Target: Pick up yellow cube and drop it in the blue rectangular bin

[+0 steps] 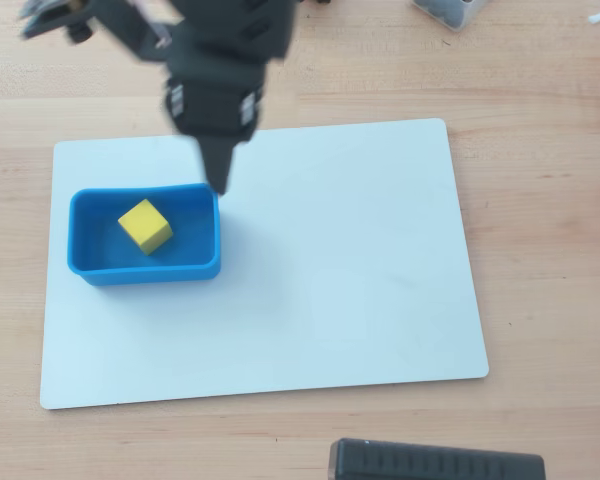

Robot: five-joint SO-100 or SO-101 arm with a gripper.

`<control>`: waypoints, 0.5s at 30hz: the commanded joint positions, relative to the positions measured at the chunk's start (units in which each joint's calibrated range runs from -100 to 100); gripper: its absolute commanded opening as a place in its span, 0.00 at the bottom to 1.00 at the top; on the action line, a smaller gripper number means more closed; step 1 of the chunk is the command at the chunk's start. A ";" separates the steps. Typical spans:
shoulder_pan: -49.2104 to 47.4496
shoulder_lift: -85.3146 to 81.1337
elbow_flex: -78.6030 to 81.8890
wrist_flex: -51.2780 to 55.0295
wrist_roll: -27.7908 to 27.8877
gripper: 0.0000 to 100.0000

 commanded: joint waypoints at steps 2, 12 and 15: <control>-6.12 -24.09 15.16 -5.00 -0.73 0.00; -10.15 -44.16 46.61 -22.18 -0.44 0.00; -10.49 -48.25 52.34 -24.16 -0.39 0.00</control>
